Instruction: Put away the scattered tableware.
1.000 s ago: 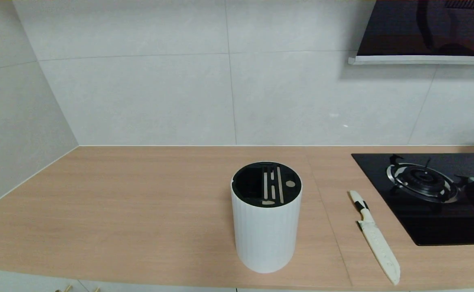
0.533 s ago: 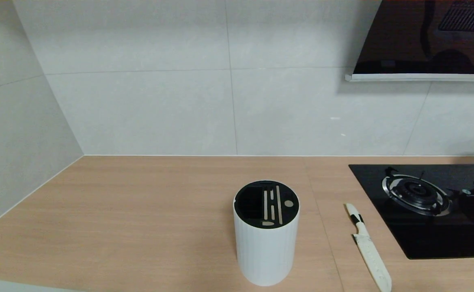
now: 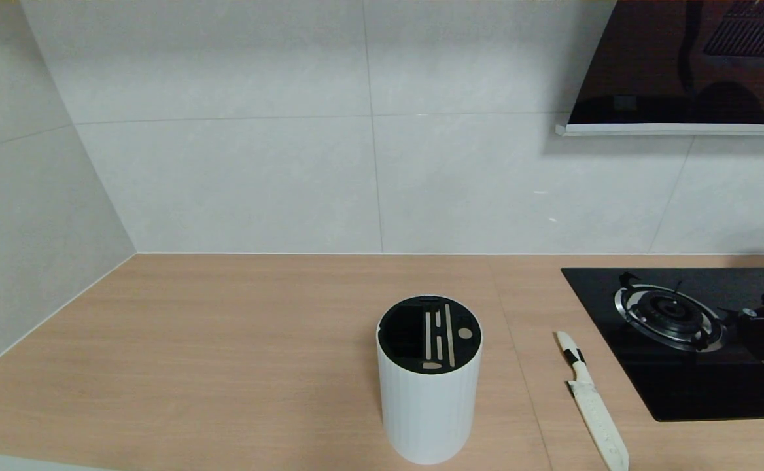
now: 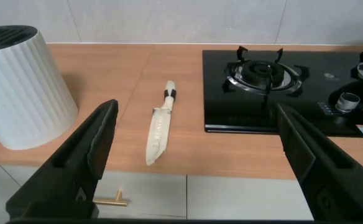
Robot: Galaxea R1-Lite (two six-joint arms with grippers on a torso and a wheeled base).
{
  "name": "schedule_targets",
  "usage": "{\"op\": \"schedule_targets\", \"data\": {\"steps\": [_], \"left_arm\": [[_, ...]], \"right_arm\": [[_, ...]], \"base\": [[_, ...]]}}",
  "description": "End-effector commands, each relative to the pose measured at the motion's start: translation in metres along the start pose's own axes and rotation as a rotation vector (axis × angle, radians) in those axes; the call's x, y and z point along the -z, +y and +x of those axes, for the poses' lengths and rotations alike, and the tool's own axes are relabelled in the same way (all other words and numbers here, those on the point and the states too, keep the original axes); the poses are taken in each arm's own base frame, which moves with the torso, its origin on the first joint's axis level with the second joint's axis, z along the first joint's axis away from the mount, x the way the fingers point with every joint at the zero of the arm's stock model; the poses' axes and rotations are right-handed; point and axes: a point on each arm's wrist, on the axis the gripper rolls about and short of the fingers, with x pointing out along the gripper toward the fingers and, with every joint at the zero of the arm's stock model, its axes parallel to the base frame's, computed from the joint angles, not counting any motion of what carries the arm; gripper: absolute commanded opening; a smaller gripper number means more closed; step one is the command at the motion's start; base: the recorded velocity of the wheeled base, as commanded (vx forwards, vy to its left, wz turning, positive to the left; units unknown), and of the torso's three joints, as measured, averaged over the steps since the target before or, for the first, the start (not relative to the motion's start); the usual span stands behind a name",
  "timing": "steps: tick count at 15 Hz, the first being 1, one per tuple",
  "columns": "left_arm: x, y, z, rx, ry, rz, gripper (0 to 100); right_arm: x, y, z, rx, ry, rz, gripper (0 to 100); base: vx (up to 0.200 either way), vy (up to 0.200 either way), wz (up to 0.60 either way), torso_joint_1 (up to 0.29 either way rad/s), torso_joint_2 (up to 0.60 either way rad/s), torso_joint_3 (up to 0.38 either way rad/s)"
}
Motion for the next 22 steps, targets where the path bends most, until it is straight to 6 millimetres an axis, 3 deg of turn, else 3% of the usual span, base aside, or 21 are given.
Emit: {"op": "schedule_targets", "data": {"steps": [1, 7, 9, 10, 13, 16, 17, 22], "left_arm": [[0.0, 0.0, 0.0, 0.0, 0.001, -0.001, 100], [0.0, 0.0, 0.0, 0.0, 0.001, -0.001, 100], [0.0, 0.0, 0.0, 0.0, 0.001, 0.001, 100], [0.0, 0.0, 0.0, 0.0, 0.001, -0.001, 100], [0.0, 0.0, 0.0, 0.0, 0.001, -0.001, 100], [0.0, 0.0, 0.0, 0.0, 0.001, -0.001, 100], [0.0, 0.0, 0.0, 0.0, 0.001, -0.001, 100], [0.0, 0.0, 0.0, 0.0, 0.001, -0.001, 100]], "right_arm": [[0.0, 0.0, 0.0, 0.0, 0.002, -0.001, 100], [-0.001, 0.0, 0.0, 0.004, -0.007, -0.019, 100], [-0.045, 0.0, -0.008, -0.025, -0.133, -0.022, 100], [-0.051, 0.001, -0.002, -0.056, -0.071, -0.021, 100], [-0.055, 0.002, 0.024, -0.116, 0.152, -0.018, 100], [-0.07, 0.004, 0.064, -0.188, 0.363, -0.018, 100], [-0.069, 0.008, 0.089, -0.239, 0.484, -0.024, 100], [-0.065, 0.031, 0.163, -0.324, 0.582, -0.065, 100]], "base": [[0.0, 0.0, 0.0, 0.0, 0.0, 0.0], [0.0, 0.0, 0.0, 0.0, 0.0, 0.0], [0.0, 0.0, 0.0, 0.0, 0.0, 0.0], [0.0, 0.0, 0.0, 0.0, 0.0, 0.0], [0.0, 0.0, 0.0, 0.0, 0.0, 0.0], [0.0, 0.0, 0.0, 0.0, 0.0, 0.0], [0.0, 0.0, 0.0, 0.0, 0.0, 0.0], [0.0, 0.0, 0.0, 0.0, 0.0, 0.0]]}}
